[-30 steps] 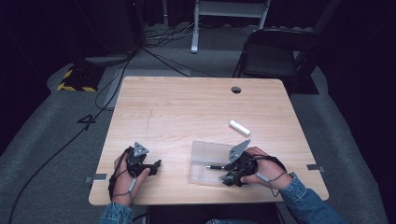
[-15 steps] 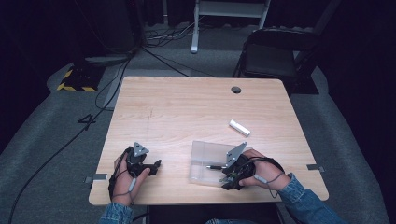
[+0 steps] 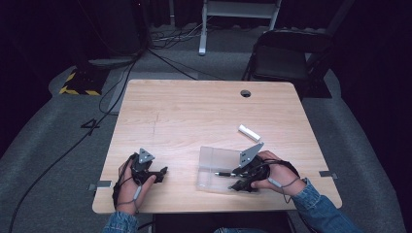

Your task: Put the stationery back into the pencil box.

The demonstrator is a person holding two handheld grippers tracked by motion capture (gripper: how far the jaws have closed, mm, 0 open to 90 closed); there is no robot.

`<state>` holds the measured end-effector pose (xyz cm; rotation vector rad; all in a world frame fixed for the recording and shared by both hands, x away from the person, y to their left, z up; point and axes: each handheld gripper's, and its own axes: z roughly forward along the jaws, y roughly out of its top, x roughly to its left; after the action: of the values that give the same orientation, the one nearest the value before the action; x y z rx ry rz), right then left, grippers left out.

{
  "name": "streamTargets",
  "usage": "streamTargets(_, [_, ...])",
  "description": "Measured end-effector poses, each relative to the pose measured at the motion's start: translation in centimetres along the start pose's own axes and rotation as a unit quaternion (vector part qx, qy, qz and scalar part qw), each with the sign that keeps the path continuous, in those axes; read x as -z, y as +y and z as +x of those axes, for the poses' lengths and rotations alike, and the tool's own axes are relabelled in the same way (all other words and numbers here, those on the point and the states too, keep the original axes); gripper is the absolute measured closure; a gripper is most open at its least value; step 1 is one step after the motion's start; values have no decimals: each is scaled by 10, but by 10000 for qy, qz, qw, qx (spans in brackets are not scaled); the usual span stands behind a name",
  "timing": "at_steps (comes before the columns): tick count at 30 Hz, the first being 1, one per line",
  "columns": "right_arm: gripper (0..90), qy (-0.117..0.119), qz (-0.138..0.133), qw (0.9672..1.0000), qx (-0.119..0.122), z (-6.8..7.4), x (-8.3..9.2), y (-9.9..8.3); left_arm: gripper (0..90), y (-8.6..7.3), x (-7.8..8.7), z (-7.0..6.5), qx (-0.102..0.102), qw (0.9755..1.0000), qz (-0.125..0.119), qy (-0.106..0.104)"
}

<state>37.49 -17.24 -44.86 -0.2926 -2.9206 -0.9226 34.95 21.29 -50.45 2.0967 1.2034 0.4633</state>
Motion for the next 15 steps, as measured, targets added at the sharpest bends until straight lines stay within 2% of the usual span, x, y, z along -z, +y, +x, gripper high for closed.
streamTargets(7, [406, -235, -386, 9989, -88, -4, 18, 5, 188, -1, 1, 0, 32, 10000, -11, -4])
streamTargets(12, [406, -449, -725, 9961, -247, -9, 31, 7, 187, -1, 0, 0, 37, 10000, -9, 2])
streamTargets(13, [406, -449, -725, 9961, -247, -9, 31, 7, 185, -1, 0, 0, 37, 10000, -9, 2])
streamTargets(14, [406, -532, -846, 9945, -313, -11, 36, 7, 183, 0, 0, 0, 36, 10000, -2, -2])
streamTargets(15, [406, -532, -846, 9945, -313, -11, 36, 7, 182, 0, 0, 0, 36, 10000, -2, -2])
